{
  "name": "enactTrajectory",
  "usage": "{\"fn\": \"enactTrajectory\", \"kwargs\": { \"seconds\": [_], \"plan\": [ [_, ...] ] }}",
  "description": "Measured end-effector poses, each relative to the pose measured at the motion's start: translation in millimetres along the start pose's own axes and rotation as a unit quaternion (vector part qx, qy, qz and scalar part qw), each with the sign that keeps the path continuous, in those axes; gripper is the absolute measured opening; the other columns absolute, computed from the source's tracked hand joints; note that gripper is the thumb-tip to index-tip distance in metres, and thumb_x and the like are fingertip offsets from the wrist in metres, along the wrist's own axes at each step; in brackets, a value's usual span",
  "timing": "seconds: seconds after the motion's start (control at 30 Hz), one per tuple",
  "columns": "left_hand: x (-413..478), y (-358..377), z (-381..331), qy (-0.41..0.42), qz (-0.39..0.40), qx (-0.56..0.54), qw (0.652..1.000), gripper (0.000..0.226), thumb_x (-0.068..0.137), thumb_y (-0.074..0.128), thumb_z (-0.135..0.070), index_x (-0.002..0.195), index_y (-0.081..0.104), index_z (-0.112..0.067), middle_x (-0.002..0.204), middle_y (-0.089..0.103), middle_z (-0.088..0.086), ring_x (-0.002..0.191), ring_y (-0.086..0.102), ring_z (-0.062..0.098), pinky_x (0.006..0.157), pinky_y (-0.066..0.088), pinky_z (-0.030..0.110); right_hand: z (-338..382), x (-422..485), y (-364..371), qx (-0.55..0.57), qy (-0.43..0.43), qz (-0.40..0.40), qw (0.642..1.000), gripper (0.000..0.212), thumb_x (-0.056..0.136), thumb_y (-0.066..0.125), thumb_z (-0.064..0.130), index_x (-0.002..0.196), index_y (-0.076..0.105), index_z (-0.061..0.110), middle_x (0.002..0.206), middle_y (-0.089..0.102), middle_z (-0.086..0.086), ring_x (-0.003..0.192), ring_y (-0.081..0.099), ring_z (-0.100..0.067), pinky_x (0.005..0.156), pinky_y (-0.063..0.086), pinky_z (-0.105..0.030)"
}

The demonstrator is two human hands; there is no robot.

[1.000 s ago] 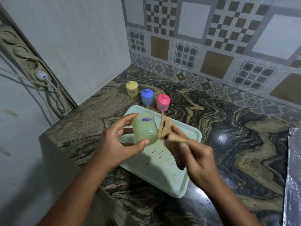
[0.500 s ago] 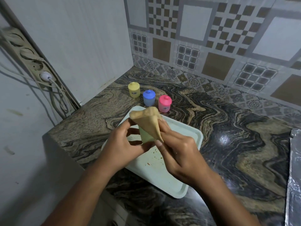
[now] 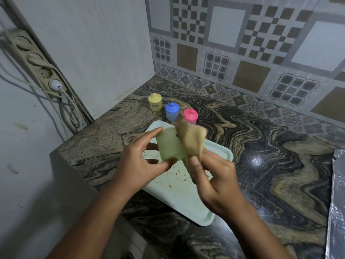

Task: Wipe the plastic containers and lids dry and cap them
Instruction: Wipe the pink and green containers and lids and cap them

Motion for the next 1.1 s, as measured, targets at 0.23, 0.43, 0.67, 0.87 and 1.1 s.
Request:
{"fn": "enactTrajectory", "kwargs": {
  "seconds": [0.23, 0.43, 0.67, 0.87, 1.1],
  "plan": [
    [-1, -4, -7, 0.035, 0.017, 0.003, 0.999, 0.051, 0.062, 0.093, -0.01, 0.107, 0.069, -0.011, 0.099, 0.074, -0.001, 0.096, 0.071, 0.014, 0.073, 0.055, 0.016, -15, -6, 16, 0.008, -0.088, 0.07, 0.994, 0.036, 0.103, 0.048, 0.009, 0.132, 0.06, -0.009, 0.149, 0.05, -0.025, 0.144, 0.046, -0.028, 0.114, 0.042, -0.053],
    [-6, -4, 2, -0.017, -0.01, -0.043, 0.999, 0.078, 0.056, 0.093, -0.031, 0.128, 0.062, -0.032, 0.118, 0.072, -0.004, 0.104, 0.071, 0.017, 0.079, 0.061, 0.033, -38, -14, 9, -0.019, -0.028, 0.043, 0.999, 0.036, 0.101, 0.052, 0.01, 0.133, 0.064, 0.0, 0.145, 0.057, -0.015, 0.135, 0.058, -0.022, 0.107, 0.051, -0.036],
    [-7, -3, -6, -0.041, 0.007, -0.018, 0.999, 0.08, 0.056, 0.093, -0.032, 0.128, 0.057, -0.039, 0.129, 0.061, -0.016, 0.111, 0.067, 0.008, 0.084, 0.061, 0.043, -32, 2, 1, 0.232, 0.233, -0.12, 0.937, 0.053, 0.106, 0.047, 0.024, 0.075, 0.05, -0.018, 0.057, 0.045, -0.016, 0.052, 0.045, -0.015, 0.048, 0.037, -0.026],
    [-9, 7, -7, -0.025, 0.022, -0.014, 0.999, 0.079, 0.058, 0.094, -0.015, 0.128, 0.062, -0.033, 0.126, 0.064, -0.01, 0.114, 0.063, 0.005, 0.078, 0.062, 0.035, -3, 23, 6, 0.066, 0.077, 0.007, 0.995, 0.029, 0.104, 0.052, 0.02, 0.075, 0.056, 0.026, 0.066, 0.056, 0.018, 0.062, 0.054, 0.0, 0.059, 0.048, -0.03],
    [-11, 4, -13, 0.017, 0.007, 0.051, 0.999, 0.059, 0.057, 0.094, -0.008, 0.109, 0.069, -0.022, 0.103, 0.071, -0.012, 0.099, 0.067, 0.0, 0.074, 0.052, 0.009, -13, 4, 7, 0.002, -0.031, 0.088, 0.996, 0.042, 0.102, 0.049, 0.011, 0.143, 0.054, 0.003, 0.154, 0.047, -0.015, 0.148, 0.039, -0.025, 0.12, 0.037, -0.034]
  ]
}}
Point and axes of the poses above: each hand's wrist, its own x-axis towards the middle knuckle, its own y-axis out of the palm, z = x × y, the point moved 1 cm from there along x, towards the middle knuckle
